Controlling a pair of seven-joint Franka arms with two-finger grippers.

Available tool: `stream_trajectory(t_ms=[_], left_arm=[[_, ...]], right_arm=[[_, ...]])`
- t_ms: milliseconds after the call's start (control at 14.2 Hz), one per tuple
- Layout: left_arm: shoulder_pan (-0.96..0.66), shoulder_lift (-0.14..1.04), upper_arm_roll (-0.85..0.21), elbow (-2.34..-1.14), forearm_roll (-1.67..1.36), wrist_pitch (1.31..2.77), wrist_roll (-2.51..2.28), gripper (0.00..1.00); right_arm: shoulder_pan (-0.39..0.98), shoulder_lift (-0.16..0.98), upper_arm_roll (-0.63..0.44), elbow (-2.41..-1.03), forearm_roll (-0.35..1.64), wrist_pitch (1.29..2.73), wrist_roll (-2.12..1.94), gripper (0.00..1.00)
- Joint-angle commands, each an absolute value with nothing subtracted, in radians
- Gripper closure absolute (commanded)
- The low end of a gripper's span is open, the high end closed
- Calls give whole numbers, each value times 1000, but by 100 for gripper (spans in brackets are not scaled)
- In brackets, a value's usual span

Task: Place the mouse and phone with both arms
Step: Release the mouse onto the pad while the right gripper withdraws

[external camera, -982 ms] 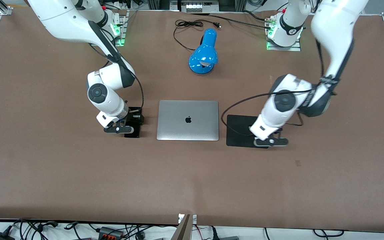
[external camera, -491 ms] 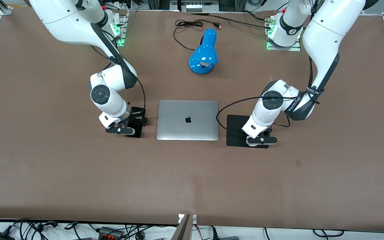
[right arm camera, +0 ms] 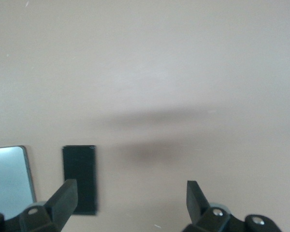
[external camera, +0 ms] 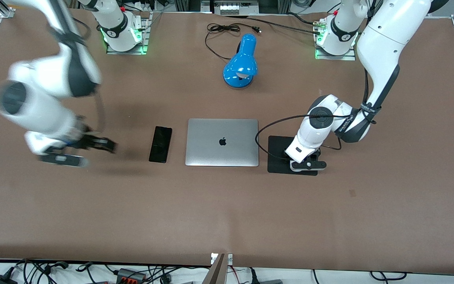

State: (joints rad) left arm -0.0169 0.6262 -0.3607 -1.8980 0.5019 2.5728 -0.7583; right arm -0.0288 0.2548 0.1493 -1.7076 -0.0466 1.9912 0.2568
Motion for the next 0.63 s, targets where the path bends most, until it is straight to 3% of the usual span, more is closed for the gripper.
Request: stream_trajectory(t_ms=[0, 281, 421, 561], left_arm=[[-2, 500, -365, -1887, 531, 2475, -743, 0], [5, 385, -376, -1748, 512, 2072, -551, 0], [15, 356, -376, -1677, 477, 1926, -447, 0], [50, 359, -370, -1532, 268, 1751, -327, 0]], right_arm=[[-81, 206, 114, -1637, -41, 1881, 199, 0], [-129, 131, 104, -1519, -42, 1639, 205, 0], [-130, 123, 113, -1514, -57, 1615, 204, 0], [-133, 118, 109, -1516, -57, 1588, 105, 0]])
